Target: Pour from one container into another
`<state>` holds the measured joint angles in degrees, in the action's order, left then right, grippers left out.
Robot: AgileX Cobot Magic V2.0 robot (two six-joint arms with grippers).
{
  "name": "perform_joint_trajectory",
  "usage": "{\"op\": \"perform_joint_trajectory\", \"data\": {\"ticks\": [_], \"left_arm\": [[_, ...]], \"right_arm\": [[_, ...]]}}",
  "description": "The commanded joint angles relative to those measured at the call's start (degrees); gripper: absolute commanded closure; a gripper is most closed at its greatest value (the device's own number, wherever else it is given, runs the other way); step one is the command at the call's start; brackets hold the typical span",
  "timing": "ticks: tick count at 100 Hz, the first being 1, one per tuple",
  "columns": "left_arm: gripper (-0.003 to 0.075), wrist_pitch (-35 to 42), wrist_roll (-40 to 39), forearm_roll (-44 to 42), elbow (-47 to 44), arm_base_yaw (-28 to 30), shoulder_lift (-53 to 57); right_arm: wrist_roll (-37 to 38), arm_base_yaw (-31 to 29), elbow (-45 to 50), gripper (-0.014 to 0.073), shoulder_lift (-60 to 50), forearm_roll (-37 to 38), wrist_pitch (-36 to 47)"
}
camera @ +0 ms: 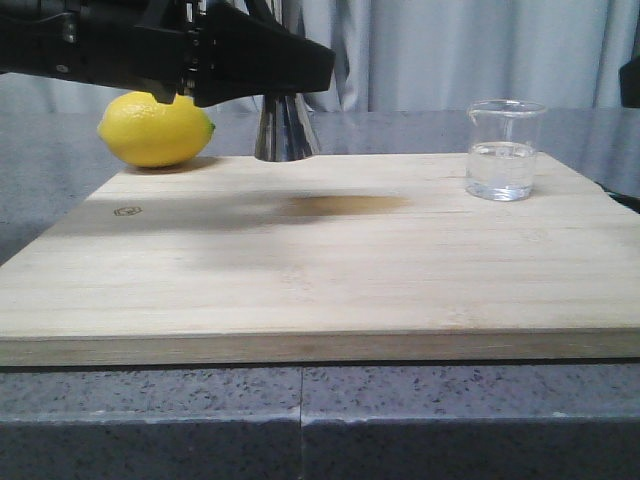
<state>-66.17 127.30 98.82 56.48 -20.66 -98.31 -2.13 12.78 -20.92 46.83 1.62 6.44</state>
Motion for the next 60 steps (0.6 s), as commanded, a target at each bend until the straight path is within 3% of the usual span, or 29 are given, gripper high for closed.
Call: {"op": "perform_joint_trajectory", "data": {"ticks": [1,25,60], "left_arm": [[0.0661,-5.97,-0.56,4.82,1.64,-0.63,2.73],[0.0661,-5.75,-0.56,5.83,1.64,-0.63,2.73],[0.0661,-5.73,-0.56,5.83,1.64,-0.63,2.73]], "right_arm": [[-0.43,1.79,0.10,-0.0034,0.05,-0.11,9.03],[-0.43,2.57,2.17,-0.0034,1.58,-0.11,14.80],[-0.43,3.64,2.17,-0.0034,14.38,-0.11,25.85]]}}
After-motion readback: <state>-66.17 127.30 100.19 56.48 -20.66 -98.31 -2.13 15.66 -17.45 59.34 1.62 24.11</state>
